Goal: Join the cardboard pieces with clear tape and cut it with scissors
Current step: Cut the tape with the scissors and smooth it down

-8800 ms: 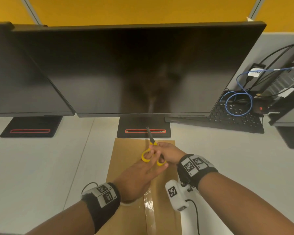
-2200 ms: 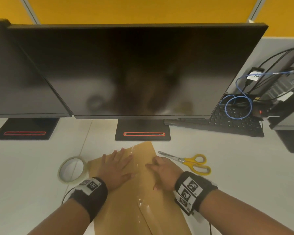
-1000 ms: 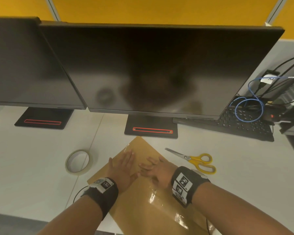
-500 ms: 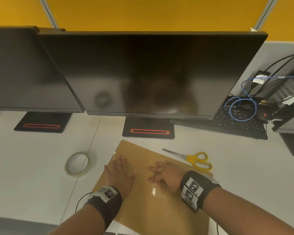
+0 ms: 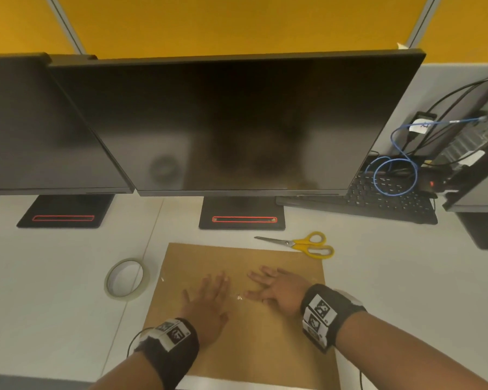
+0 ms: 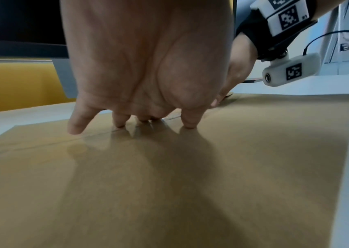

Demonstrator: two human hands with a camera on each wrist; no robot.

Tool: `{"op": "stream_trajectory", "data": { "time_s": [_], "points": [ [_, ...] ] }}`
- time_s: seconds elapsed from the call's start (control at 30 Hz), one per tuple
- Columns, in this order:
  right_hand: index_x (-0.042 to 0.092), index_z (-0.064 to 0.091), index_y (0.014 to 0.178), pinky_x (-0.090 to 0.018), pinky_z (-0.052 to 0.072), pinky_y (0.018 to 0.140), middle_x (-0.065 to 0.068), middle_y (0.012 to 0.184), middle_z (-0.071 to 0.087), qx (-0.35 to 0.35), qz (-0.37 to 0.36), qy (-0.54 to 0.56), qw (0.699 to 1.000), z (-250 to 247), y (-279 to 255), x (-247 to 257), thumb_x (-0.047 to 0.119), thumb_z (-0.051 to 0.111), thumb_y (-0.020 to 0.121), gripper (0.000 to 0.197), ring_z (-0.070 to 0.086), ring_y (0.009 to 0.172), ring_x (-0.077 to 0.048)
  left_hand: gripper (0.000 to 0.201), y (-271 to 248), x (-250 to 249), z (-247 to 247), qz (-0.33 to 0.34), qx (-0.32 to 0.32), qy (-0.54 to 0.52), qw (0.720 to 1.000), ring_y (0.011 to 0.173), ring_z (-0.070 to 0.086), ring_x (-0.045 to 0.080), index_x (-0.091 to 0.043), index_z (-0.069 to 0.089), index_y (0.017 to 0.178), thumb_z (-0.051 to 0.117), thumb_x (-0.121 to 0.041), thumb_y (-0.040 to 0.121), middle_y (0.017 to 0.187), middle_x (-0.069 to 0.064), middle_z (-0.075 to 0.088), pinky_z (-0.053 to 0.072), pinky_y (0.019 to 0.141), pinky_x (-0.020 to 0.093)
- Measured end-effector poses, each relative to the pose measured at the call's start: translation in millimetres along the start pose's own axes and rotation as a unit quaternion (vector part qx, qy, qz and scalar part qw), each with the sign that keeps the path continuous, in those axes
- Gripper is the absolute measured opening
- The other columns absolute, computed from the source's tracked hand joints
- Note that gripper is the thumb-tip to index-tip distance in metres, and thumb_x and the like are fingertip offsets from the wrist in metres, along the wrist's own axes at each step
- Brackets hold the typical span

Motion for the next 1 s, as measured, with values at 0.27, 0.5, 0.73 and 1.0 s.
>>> {"op": "stream_trajectory", "data": {
  "time_s": [0.27, 0.5, 0.73, 1.0],
  "points": [
    [0.043, 0.025, 0.147, -0.045, 0.004, 0.120, 0.004, 0.162, -0.005, -0.043, 0.042, 0.040, 0.997, 6, -25, -16, 0.021, 0.034, 0.101, 0.052, -0.005, 0.149, -0.023, 0.069, -7, 0, -3, -0.055, -0.007, -0.039, 0.998, 0.145, -0.014, 0.028, -0.019, -0.025, 0.143, 0.022, -0.046, 0.100, 0.154, -0.002, -0.027, 0.008, 0.112, 0.060],
    [0.043, 0.039, 0.142, -0.043, 0.009, 0.120, 0.001, 0.161, 0.012, -0.099, 0.065, 0.078, 0.990, 1, -19, -15, 0.024, 0.037, 0.101, 0.045, 0.009, 0.148, -0.023, 0.056, -8, 16, -35, -0.042, -0.095, -0.021, 0.994, 0.139, 0.026, 0.028, -0.022, 0.017, 0.148, 0.030, -0.044, 0.098, 0.158, 0.002, 0.013, 0.013, 0.113, 0.052],
    [0.027, 0.061, 0.122, -0.030, 0.026, 0.108, -0.004, 0.135, 0.044, -0.174, 0.071, 0.050, 0.981, -25, 0, -4, 0.022, 0.042, 0.095, 0.033, 0.043, 0.122, -0.026, 0.042, -8, 77, -63, -0.170, -0.161, -0.055, 0.971, 0.118, 0.043, 0.024, -0.019, 0.042, 0.128, 0.039, -0.020, 0.087, 0.131, 0.006, 0.042, 0.043, 0.095, 0.037],
    [0.020, 0.040, 0.136, -0.039, 0.034, 0.102, -0.007, 0.134, 0.046, -0.159, 0.131, 0.010, 0.979, -43, 19, 0, 0.023, 0.038, 0.097, 0.040, 0.047, 0.119, -0.029, 0.067, -15, 140, -50, -0.317, -0.156, -0.133, 0.926, 0.118, 0.047, 0.028, -0.017, 0.008, 0.145, 0.043, -0.017, 0.088, 0.135, 0.011, 0.033, 0.047, 0.088, 0.036]
  ]
}}
Point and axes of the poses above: each hand's wrist, its own y-axis towards the middle knuckle, its own z-axis out of the palm, x = y × z, the point moved 6 cm from there along y, towards the middle knuckle
